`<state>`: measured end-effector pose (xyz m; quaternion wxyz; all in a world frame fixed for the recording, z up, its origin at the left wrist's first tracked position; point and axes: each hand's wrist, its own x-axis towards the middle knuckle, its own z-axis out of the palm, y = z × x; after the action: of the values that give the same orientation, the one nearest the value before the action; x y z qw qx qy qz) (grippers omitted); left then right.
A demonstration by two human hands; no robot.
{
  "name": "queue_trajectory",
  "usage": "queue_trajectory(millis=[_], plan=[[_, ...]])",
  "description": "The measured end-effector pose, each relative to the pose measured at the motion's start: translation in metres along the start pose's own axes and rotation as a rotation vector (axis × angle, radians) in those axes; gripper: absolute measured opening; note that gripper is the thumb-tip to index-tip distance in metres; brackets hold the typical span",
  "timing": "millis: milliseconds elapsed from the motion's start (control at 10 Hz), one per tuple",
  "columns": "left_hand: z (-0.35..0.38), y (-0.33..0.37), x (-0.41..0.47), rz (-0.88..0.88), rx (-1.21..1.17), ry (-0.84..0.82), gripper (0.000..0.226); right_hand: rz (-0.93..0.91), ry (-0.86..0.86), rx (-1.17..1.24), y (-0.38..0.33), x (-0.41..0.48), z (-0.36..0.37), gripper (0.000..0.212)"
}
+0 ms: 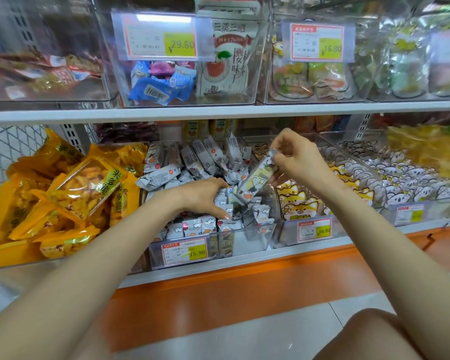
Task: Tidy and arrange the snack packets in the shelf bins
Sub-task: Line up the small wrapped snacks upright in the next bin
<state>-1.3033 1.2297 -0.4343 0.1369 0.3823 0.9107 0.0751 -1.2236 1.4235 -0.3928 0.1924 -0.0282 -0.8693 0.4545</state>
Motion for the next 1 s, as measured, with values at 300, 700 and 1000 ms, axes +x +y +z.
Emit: queue_trajectory(millis=[300,700,1000], plan=[[0.000,0.001,-0.001,-0.005,0.003,0.003,0.087,0.147,-0.053,0.096,0.013,0.003,-0.004,0.019],[0.000,-0.002,-0.002,-0.011,-0.051,0.012,0.086,0.176,-0.193,0.302,0.014,0.001,0.004,0.035],[0.000,-0.004,0.002,0.045,-0.091,0.020,0.078,-0.080,-0.398,-0.232,0.007,-0.010,0.022,0.041]])
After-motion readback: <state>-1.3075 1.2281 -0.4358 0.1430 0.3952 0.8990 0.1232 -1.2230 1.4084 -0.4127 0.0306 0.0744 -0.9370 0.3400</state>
